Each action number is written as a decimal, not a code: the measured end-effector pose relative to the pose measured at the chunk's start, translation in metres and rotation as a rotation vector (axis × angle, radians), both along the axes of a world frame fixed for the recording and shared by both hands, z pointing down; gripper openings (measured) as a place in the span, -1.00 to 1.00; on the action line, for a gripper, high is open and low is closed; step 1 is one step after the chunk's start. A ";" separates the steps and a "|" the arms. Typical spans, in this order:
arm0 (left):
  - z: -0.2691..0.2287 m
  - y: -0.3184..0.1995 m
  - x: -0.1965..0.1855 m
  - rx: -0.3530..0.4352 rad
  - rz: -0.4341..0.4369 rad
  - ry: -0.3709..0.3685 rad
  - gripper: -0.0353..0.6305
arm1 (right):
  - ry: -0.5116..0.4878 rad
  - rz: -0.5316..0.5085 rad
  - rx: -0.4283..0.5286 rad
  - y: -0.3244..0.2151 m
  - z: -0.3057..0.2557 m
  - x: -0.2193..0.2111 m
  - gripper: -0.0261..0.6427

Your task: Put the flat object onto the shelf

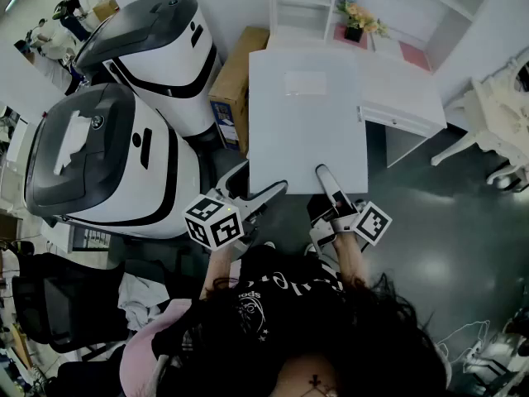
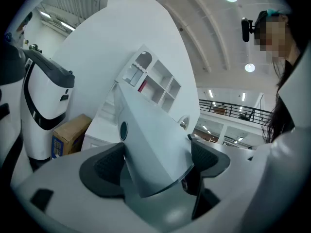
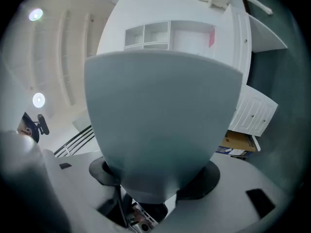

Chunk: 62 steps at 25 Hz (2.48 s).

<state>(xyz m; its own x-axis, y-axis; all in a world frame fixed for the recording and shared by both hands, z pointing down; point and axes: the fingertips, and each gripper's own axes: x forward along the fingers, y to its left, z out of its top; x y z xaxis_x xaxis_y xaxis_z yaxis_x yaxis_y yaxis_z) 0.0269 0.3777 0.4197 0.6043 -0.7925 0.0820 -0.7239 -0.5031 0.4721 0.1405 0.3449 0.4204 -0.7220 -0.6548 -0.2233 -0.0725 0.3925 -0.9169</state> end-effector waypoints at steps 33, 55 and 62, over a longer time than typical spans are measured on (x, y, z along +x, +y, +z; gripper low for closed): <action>0.012 -0.097 -0.020 -0.006 0.021 0.033 0.46 | -0.015 0.023 -0.081 -0.089 0.018 -0.017 0.00; -0.005 -0.343 0.028 0.002 -0.103 -0.008 0.46 | -0.045 -0.104 -0.094 -0.349 0.010 0.027 0.00; -0.001 -0.358 0.024 -0.023 -0.148 -0.024 0.46 | -0.063 -0.145 -0.135 -0.368 0.019 0.022 0.00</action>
